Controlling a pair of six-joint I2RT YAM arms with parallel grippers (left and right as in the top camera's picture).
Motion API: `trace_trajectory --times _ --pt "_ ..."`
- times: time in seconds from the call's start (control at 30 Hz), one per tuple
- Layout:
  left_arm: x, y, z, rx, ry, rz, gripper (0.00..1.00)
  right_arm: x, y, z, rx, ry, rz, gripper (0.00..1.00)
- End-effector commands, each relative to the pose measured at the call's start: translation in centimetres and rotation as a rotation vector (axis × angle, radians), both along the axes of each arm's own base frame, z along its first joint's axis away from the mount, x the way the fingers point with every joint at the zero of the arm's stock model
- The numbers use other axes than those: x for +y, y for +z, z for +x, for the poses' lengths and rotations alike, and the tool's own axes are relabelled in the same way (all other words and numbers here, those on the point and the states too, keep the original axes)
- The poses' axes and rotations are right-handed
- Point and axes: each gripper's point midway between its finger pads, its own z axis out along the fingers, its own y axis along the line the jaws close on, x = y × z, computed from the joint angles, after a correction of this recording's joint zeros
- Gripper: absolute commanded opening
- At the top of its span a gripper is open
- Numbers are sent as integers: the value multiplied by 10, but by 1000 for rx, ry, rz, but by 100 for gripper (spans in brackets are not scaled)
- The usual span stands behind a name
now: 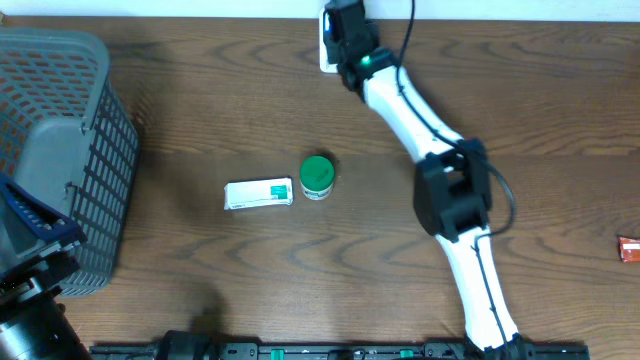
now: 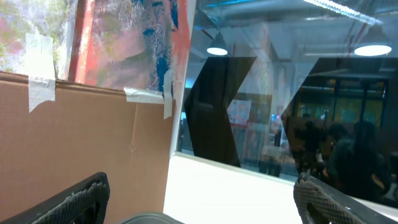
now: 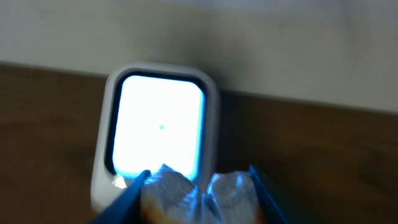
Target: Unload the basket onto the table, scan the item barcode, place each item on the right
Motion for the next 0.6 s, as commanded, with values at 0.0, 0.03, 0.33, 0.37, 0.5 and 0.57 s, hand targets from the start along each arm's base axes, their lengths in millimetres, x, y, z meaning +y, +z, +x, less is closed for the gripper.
trace_trajectory --times 0.0,0.03,0.33,0.37,0.5,0.57 --pt "3 5 -6 -14 16 0 95 -44 110 -29 -57 -66 19 34" --pt "3 5 -6 -14 16 0 95 -59 115 -42 -14 -86 5 34" --pt "3 5 -6 -14 16 0 95 -264 77 -145 468 -485 -232 32" --pt "3 5 -6 -14 16 0 95 -281 70 -153 506 -528 -240 31" --pt "3 5 -6 -14 16 0 95 -374 26 -201 692 -740 -223 33" --pt "3 5 -6 -14 16 0 95 -400 9 -220 738 -823 -196 41"
